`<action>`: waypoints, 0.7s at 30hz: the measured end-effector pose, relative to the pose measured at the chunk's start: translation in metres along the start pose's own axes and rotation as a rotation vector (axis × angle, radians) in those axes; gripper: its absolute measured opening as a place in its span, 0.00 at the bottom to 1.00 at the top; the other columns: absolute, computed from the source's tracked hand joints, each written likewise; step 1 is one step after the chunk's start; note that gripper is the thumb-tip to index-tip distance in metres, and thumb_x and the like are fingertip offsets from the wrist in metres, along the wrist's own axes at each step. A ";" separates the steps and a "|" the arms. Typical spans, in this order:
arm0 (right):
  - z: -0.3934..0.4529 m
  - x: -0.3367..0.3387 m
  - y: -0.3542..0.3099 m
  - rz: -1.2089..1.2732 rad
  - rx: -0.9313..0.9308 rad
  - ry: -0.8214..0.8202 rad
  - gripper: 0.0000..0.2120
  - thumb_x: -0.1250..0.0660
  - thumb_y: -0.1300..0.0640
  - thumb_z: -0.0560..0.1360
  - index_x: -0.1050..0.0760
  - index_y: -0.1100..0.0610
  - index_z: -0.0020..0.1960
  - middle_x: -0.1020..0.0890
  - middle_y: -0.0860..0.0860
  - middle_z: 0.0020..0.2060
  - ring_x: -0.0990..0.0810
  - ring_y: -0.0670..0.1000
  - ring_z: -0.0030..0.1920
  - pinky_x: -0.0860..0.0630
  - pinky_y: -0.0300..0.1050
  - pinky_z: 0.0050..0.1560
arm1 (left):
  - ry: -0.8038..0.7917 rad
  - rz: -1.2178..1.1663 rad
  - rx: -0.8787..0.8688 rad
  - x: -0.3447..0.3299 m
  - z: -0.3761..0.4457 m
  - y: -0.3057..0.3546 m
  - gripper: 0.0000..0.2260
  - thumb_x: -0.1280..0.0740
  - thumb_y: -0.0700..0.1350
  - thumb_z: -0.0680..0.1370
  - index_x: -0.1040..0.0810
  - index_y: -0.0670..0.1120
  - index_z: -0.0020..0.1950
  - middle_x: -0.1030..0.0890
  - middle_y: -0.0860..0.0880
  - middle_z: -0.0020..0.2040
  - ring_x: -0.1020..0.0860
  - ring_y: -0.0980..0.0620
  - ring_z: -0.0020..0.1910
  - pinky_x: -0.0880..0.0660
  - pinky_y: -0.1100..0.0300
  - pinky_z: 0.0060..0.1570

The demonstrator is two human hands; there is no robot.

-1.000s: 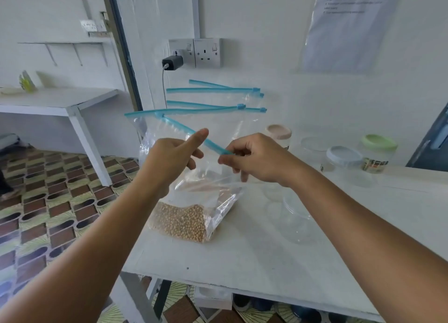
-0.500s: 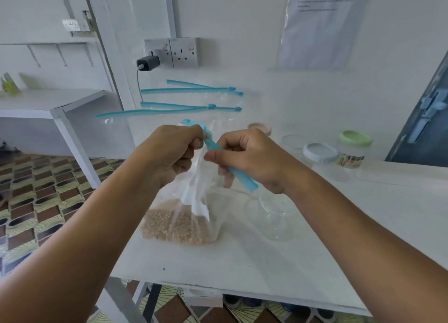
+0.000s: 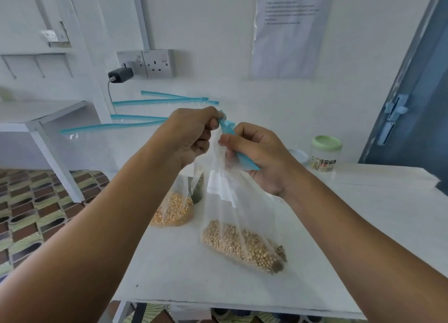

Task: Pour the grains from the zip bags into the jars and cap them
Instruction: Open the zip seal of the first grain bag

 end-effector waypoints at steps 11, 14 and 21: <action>0.003 0.025 0.014 -0.309 -0.227 0.092 0.23 0.32 0.35 0.78 0.23 0.55 0.53 0.16 0.50 0.40 0.14 0.51 0.38 0.22 0.59 0.64 | -0.019 0.083 -0.059 0.011 -0.009 -0.033 0.06 0.29 0.43 0.81 0.17 0.40 0.48 0.29 0.52 0.29 0.40 0.55 0.27 0.43 0.62 0.29; 0.006 0.017 0.011 -0.350 -0.228 0.078 0.23 0.29 0.38 0.77 0.26 0.55 0.60 0.13 0.50 0.43 0.13 0.50 0.40 0.22 0.59 0.65 | -0.036 0.101 -0.064 0.013 -0.012 -0.037 0.07 0.28 0.44 0.80 0.16 0.41 0.49 0.29 0.52 0.30 0.39 0.56 0.28 0.42 0.62 0.30; 0.008 0.022 0.004 -0.564 -0.031 0.030 0.13 0.33 0.61 0.77 0.27 0.45 0.55 0.14 0.56 0.47 0.12 0.54 0.41 0.19 0.60 0.60 | 0.154 0.092 -0.067 0.030 -0.022 -0.038 0.06 0.34 0.43 0.82 0.21 0.44 0.48 0.25 0.47 0.40 0.30 0.52 0.35 0.31 0.60 0.36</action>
Point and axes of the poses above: each hand's wrist, its own z-axis towards the middle knuckle, its own x-axis out of the back of the hand, y = z × x, the point moved 6 cm from there along z, towards the middle knuckle
